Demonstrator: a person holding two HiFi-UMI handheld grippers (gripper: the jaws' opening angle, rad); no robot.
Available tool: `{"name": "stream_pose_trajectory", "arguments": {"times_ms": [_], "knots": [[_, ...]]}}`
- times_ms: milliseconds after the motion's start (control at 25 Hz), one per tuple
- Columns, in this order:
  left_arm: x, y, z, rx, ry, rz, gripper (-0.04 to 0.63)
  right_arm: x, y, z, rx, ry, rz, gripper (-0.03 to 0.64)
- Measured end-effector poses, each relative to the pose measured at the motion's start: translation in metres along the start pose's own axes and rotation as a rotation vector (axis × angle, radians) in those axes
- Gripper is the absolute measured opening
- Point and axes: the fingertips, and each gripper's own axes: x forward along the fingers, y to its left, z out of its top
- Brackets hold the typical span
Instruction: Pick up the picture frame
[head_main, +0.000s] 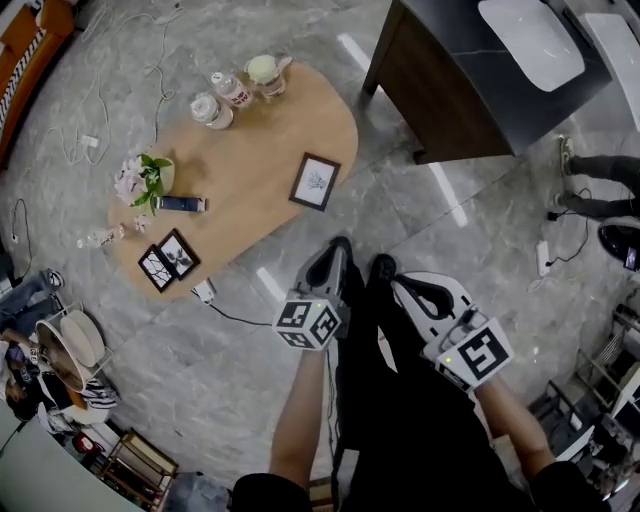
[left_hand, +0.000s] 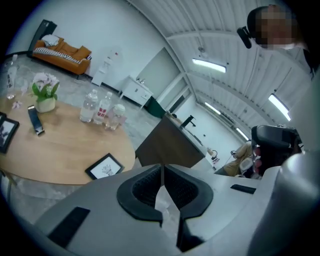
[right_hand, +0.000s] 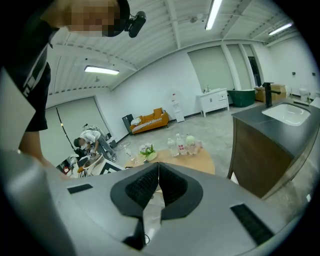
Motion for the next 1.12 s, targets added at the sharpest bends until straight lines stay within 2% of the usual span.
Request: {"name": "stream_pose_trajectory", "arguments": {"times_ms": [120,160,240,400,520,640,840,1000,1120], "knots": [[0.028,0.031,-0.020,0.001,0.049,-0.002,0.023,0.018,-0.007,-0.006,0.026,0.013,-0.015,0.013],[0.036,0.039,-0.028,0.007,0.072,-0.008,0.036,0.023,-0.009,-0.009,0.038,0.020,-0.023,0.013],[0.052,0.055,-0.044,0.007,0.117,-0.024,0.103,0.031,-0.012,-0.014,0.051,0.031,-0.031,0.013],[0.073,0.088,-0.065,-0.045,0.156,-0.021,0.145,0.044,-0.021,-0.028,0.080,0.074,-0.047,0.014],[0.085,0.115,-0.077,-0.142,0.146,0.002,0.210,0.052,-0.032,-0.041,0.103,0.117,-0.066,0.014],[0.097,0.139,-0.088,-0.254,0.125,0.019,0.239,0.061,-0.041,-0.049,0.113,0.135,-0.074,0.013],[0.116,0.174,-0.110,-0.519,0.081,0.025,0.317,0.072,-0.052,-0.064,0.127,0.163,-0.084,0.014],[0.127,0.202,-0.130,-0.613,0.077,0.054,0.341,0.077,-0.059,-0.078,0.146,0.181,-0.095,0.014],[0.137,0.215,-0.134,-0.701,0.025,0.053,0.341,0.079,-0.063,-0.086,0.153,0.193,-0.102,0.014]]}}
